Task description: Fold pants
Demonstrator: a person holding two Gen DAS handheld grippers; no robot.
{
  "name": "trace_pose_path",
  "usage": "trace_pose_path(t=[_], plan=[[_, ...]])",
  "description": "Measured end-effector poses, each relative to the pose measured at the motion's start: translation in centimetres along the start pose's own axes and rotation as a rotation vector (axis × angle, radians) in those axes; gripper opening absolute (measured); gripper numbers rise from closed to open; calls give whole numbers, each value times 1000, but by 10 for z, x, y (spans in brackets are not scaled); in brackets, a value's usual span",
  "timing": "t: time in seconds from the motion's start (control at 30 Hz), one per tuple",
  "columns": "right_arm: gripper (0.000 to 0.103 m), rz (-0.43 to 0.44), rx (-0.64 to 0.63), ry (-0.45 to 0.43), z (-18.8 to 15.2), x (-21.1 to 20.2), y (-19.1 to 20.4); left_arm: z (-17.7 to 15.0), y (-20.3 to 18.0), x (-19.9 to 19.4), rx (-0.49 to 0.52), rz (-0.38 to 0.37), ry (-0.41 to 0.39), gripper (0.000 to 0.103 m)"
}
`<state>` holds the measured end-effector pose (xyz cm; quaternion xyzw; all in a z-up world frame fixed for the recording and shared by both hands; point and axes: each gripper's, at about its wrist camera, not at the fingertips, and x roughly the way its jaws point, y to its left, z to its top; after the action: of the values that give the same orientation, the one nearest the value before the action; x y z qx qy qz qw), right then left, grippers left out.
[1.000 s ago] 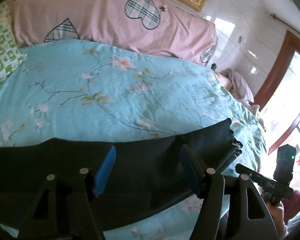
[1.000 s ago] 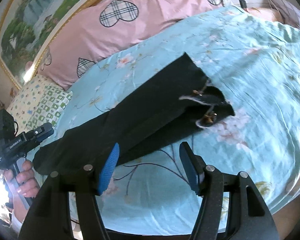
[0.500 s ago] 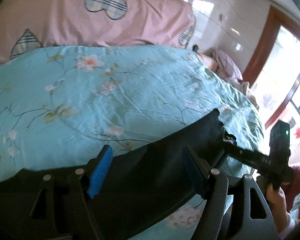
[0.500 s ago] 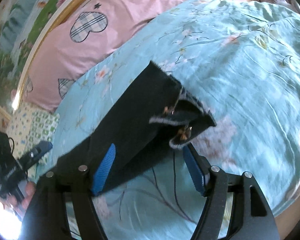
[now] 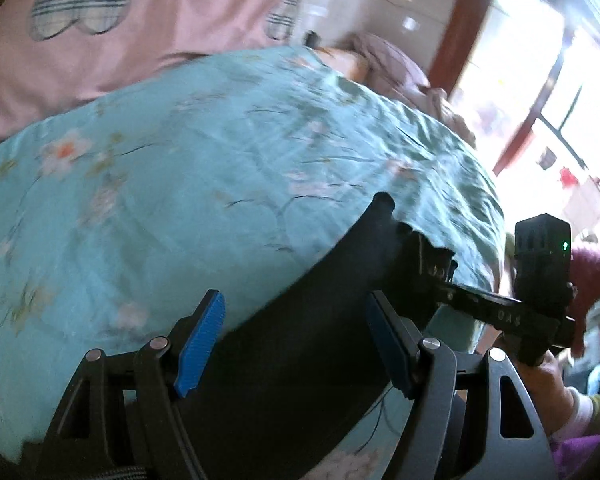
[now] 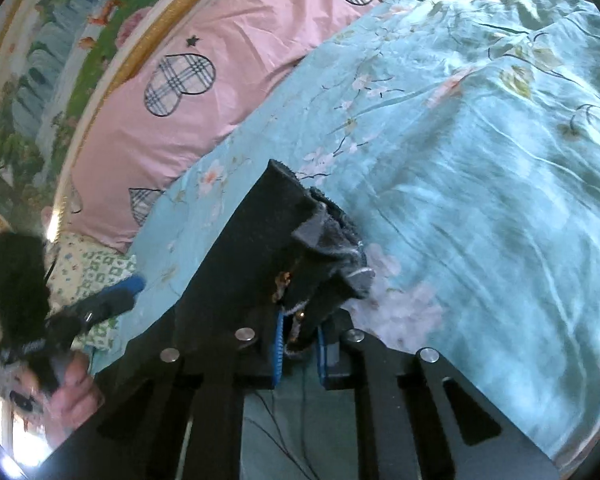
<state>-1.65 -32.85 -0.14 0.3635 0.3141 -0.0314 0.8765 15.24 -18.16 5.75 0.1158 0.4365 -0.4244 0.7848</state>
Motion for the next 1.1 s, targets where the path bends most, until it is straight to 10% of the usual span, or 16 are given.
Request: trace_pose_path(t=[0.37,0.63,0.73,1.1], plan=[[12,93,-19,-4,-10,-17,-17,52,-40,84,176,-207,202,73],[12,114,-65,8,-14,-17,-20,56,-42,137,155,-309,366,49],[12,103,-85,9,-16,-17,-20,55,-43,134,147,-365,355,19],[12,168,-135,-25,-7,-28,5,57,-37,59,114,-365,149,13]])
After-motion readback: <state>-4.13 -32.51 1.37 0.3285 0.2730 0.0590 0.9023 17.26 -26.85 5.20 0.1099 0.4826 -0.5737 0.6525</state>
